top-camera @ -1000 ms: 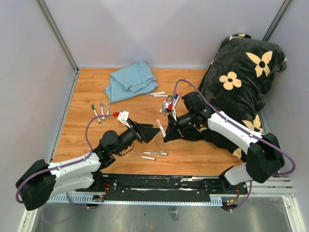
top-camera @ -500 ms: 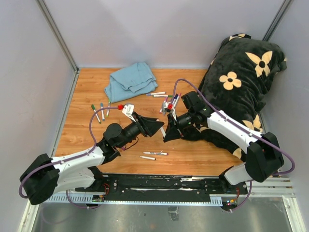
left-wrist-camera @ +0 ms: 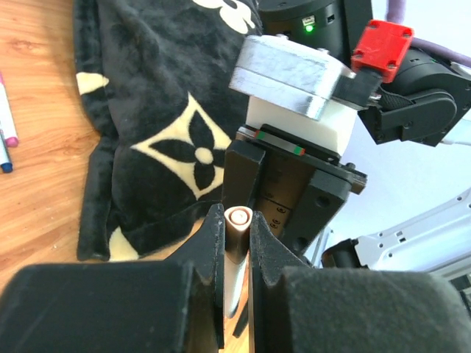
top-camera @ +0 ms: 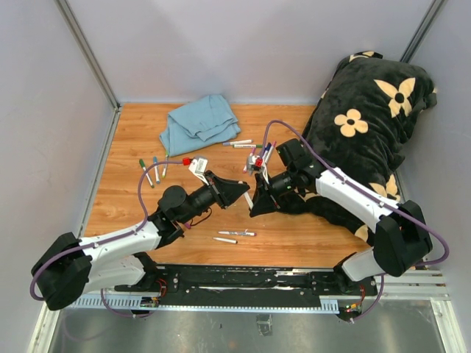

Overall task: Open the pen caps
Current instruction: Open the pen cap from the pen.

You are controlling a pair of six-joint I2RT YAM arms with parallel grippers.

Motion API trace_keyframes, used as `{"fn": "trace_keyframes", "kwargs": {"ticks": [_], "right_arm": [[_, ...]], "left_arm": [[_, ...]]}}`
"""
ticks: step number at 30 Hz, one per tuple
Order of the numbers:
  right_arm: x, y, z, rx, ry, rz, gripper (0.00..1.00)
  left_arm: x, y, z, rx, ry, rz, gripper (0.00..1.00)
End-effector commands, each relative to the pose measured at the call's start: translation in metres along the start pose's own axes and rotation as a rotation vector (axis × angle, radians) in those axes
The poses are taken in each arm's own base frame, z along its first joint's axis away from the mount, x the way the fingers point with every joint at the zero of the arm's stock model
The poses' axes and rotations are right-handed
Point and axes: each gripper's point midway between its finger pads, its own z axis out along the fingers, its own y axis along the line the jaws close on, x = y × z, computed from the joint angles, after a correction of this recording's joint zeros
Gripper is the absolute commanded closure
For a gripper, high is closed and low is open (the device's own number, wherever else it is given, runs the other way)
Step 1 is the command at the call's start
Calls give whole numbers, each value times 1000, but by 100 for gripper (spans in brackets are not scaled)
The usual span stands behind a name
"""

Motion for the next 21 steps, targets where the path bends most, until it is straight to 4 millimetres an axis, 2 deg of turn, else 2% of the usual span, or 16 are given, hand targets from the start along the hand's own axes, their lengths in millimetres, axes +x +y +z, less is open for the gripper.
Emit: {"fn": "trace_keyframes", "kwargs": {"ticks": [1,3,8,11,15,17,21], "right_arm": [[-22,14,-2,-62,-52,-25,68],[-29,17,-4,-70,-78,-13,61],[-38,17,-3,-51,-153,16,60],[-36,12,-1,-33,-151,39,67],[-34,9,1,-34,-144,62,90],[-32,10,2,-44,-139,71,99],[-27,13,9,-80,-122,94,99]], "left_arm": [[-5,-1,0,25,-30,-4,100],[-4,-2,-2,37,-41,-24,100],[-2,-3,-3,59,-59,-63,100],[-4,-4,-2,66,-73,-70,100],[-12,1,-6,39,-117,-71,100],[-23,4,-10,11,-169,-70,100],[-63,17,-25,-59,-334,-81,100]]}}
